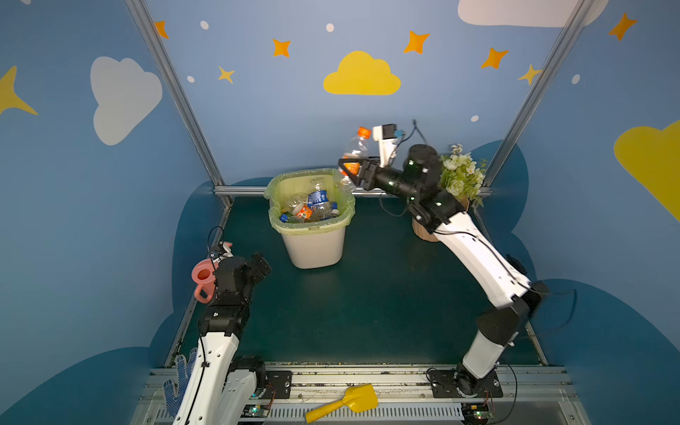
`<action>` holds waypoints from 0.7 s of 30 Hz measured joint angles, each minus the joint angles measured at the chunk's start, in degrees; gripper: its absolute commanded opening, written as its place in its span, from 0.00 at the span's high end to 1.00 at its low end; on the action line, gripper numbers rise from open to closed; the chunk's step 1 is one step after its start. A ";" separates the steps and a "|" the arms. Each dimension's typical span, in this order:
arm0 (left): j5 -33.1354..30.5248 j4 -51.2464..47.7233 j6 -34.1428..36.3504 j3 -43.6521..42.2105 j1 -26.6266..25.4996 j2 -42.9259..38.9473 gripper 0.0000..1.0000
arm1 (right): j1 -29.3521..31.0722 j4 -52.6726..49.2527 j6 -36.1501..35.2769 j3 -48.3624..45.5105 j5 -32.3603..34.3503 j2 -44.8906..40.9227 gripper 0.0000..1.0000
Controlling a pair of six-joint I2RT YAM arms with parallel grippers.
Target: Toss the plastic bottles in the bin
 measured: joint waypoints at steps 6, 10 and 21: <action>0.15 -0.09 0.92 0.00 0.00 0.55 0.00 | 1.49 -16.33 -4.04 13.62 -1.51 12.81 0.07; 0.31 -0.11 0.87 0.00 0.00 0.57 0.00 | -0.79 -19.96 -6.93 12.02 0.57 6.23 0.07; -0.11 -0.15 0.87 0.00 0.00 0.46 0.00 | -8.66 -6.08 -14.86 -24.92 11.93 -31.34 0.03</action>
